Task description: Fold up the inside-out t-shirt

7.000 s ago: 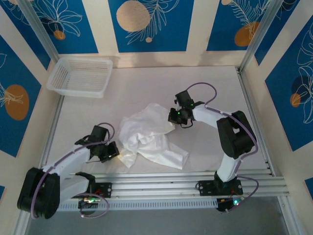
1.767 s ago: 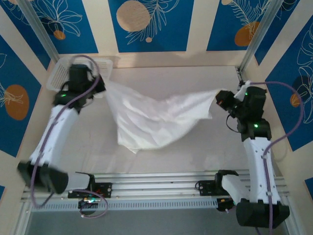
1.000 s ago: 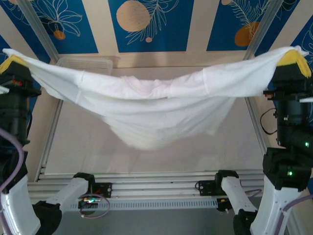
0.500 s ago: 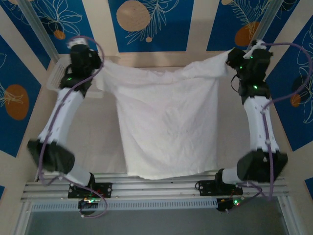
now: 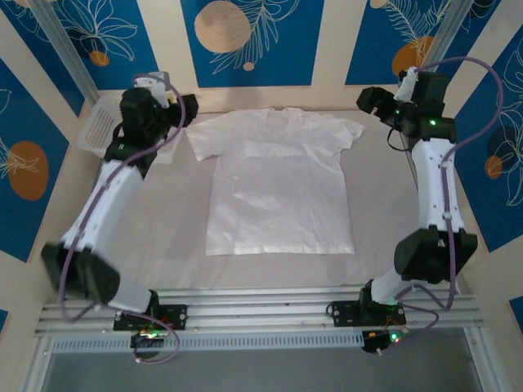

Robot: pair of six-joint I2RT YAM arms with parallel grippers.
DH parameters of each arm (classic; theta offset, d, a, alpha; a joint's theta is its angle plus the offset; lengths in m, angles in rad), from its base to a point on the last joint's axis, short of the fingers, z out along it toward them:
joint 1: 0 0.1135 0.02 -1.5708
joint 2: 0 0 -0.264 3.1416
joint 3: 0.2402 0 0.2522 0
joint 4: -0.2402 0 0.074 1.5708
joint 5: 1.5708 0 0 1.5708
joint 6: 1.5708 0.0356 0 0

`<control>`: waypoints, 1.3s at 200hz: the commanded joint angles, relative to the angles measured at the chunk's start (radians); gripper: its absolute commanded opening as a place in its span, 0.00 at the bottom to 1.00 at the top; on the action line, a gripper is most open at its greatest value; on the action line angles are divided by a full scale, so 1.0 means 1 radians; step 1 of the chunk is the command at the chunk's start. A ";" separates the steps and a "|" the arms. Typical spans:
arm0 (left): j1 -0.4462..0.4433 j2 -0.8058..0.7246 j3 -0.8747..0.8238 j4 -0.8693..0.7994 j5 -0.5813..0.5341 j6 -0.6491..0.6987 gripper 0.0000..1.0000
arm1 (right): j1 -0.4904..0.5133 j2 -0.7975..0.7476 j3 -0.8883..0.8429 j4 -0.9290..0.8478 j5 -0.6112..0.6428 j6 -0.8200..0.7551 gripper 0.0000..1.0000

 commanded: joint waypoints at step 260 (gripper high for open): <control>-0.640 -0.301 -0.634 -0.179 0.125 1.085 0.99 | 0.511 -0.218 -1.162 0.118 0.113 0.784 0.54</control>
